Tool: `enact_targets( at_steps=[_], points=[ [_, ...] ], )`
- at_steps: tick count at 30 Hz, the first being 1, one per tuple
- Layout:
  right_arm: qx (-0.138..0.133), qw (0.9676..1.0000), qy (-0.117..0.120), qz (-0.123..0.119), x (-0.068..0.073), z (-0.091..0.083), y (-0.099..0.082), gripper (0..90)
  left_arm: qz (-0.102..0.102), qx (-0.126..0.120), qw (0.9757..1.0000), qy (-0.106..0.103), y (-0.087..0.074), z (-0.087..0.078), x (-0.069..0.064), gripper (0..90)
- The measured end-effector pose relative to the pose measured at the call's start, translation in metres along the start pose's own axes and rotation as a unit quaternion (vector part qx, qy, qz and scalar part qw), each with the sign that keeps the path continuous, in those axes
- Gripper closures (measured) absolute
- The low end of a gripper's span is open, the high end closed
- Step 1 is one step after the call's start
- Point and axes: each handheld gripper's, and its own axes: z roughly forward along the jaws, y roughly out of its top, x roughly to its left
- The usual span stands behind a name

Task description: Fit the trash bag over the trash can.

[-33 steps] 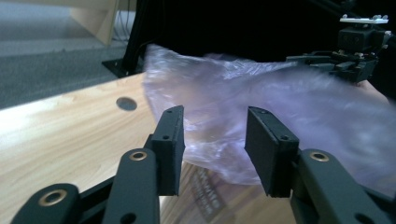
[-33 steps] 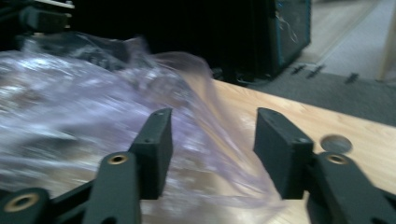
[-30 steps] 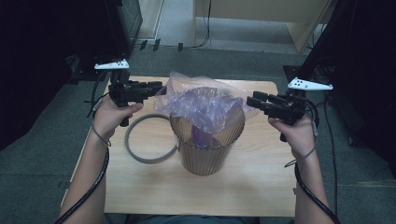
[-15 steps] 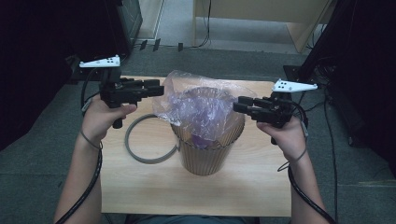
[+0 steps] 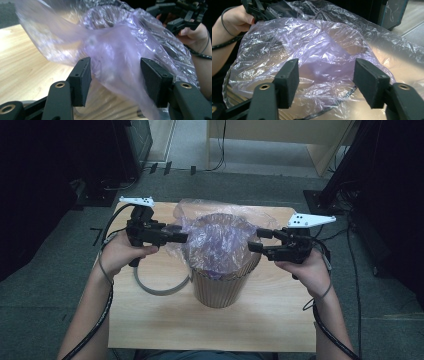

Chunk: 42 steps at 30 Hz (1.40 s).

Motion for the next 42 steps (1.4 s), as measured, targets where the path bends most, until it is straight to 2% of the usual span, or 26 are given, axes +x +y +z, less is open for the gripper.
enact_targets(
  at_steps=[3,5,8,11,14,16,18,20,22,26,32,38,42],
  points=[
    [0.001,0.9999,-0.008,-0.01,0.001,-0.002,-0.001,35.8,0.004,0.007,1.0,-0.001,-0.004,0.001,-0.002,42.8],
    [0.0,0.9999,-0.012,-0.005,-0.001,-0.004,-0.002,37.7,-0.006,0.008,0.9999,-0.005,-0.006,0.001,-0.001,43.8],
    [0.007,0.9998,-0.016,0.01,-0.003,-0.006,-0.002,43.6,-0.021,0.009,0.9995,-0.023,-0.008,-0.001,0.0,50.5],
    [0.019,0.9994,-0.024,0.016,-0.003,-0.008,-0.003,48.5,-0.025,0.009,0.9992,-0.029,-0.009,-0.002,-0.002,57.0],
    [0.025,0.9991,-0.024,0.024,-0.003,-0.011,-0.003,57.4,-0.046,0.014,0.9984,-0.03,-0.009,-0.003,-0.002,59.7],
    [0.026,0.9987,-0.022,0.037,-0.003,-0.015,-0.002,65.4,-0.052,0.012,0.9981,-0.03,-0.009,-0.004,-0.003,61.5],
    [0.025,0.9984,-0.017,0.048,-0.003,-0.02,-0.001,71.4,-0.043,0.006,0.9987,-0.026,-0.008,-0.01,-0.006,66.2],
    [0.025,0.9984,-0.017,0.048,-0.002,-0.023,0.0,75.2,-0.04,0.003,0.999,-0.017,-0.008,-0.014,-0.009,66.1],
    [0.025,0.9984,-0.014,0.049,0.0,-0.026,0.001,80.4,-0.028,-0.003,0.9995,-0.016,-0.008,-0.019,-0.014,70.2],
    [0.031,0.9983,-0.009,0.049,0.003,-0.026,0.002,89.3,-0.022,0.009,0.9996,-0.016,-0.011,-0.018,-0.019,79.7],
    [0.036,0.9981,-0.005,0.05,0.007,-0.029,0.004,90.0,-0.019,0.003,0.9993,-0.032,-0.01,-0.02,-0.025,83.2],
    [0.024,0.9984,0.002,0.052,0.011,-0.038,0.006,90.0,-0.017,-0.011,0.9986,-0.05,-0.008,-0.025,-0.032,83.9],
    [0.024,0.9982,0.003,0.054,0.013,-0.041,0.004,90.0,-0.027,-0.006,0.9981,-0.056,-0.011,-0.024,-0.032,83.7]
  ],
)
